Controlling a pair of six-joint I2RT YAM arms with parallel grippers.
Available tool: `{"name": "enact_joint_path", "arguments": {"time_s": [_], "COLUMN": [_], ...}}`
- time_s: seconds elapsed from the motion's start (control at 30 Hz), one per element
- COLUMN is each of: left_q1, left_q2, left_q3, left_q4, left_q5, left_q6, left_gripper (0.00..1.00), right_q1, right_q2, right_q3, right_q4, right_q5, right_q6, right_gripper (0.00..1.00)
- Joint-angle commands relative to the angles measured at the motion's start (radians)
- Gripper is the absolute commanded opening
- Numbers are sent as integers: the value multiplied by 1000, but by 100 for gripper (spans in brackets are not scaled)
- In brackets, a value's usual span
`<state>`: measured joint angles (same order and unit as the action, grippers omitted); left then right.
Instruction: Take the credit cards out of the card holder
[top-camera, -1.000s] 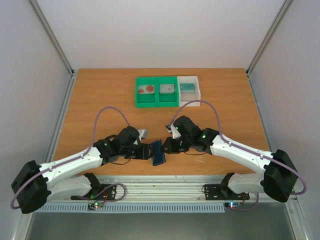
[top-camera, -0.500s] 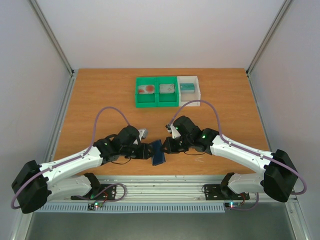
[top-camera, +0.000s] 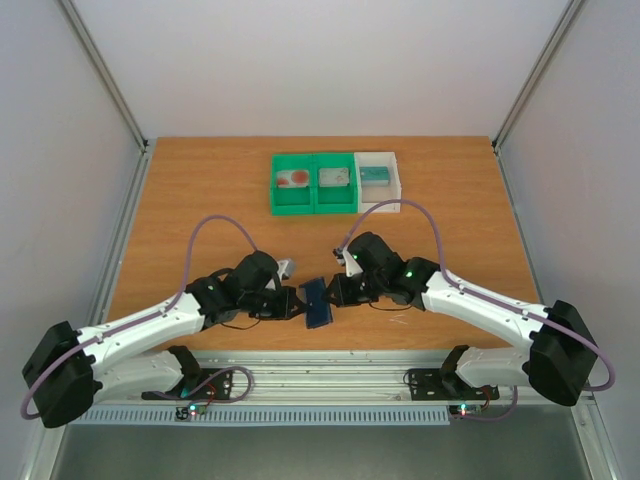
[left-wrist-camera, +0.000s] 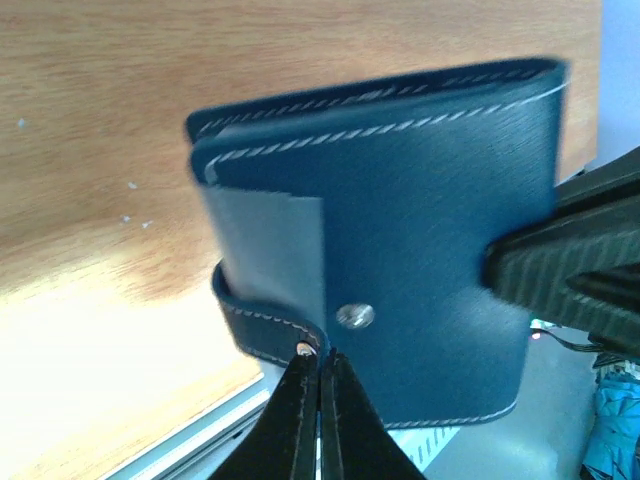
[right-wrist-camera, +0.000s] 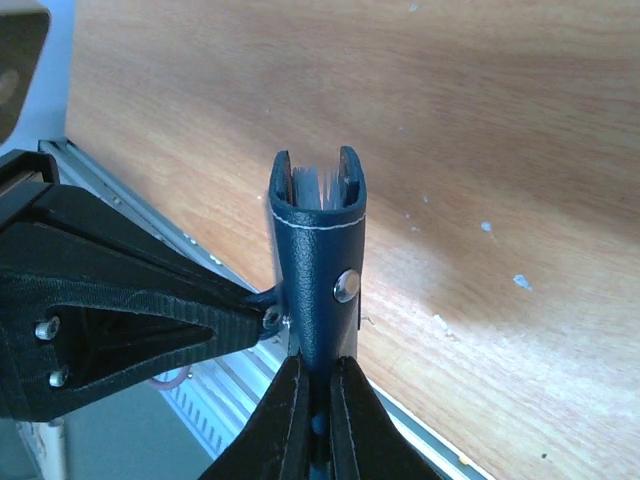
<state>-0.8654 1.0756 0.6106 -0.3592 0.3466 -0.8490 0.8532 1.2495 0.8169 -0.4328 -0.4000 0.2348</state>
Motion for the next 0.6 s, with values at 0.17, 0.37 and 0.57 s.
{"name": "enact_joint_path", "arguments": {"time_s": [0.17, 0.37, 0.57], "left_q1": [-3, -4, -3], "left_q2": [-94, -164, -271], "left_q3": [29, 0, -31], "left_q4": [-192, -225, -275], "left_q5": [-88, -104, -176], "left_q6": [28, -4, -25], "left_gripper": [0, 0, 9], "right_q1": [1, 0, -1], "right_q2": [-162, -223, -261], "right_q3": [1, -5, 7], "right_q4": [-94, -84, -60], "right_q5": [82, 11, -80], "right_q6": [-160, -151, -119], "right_gripper": [1, 1, 1]}}
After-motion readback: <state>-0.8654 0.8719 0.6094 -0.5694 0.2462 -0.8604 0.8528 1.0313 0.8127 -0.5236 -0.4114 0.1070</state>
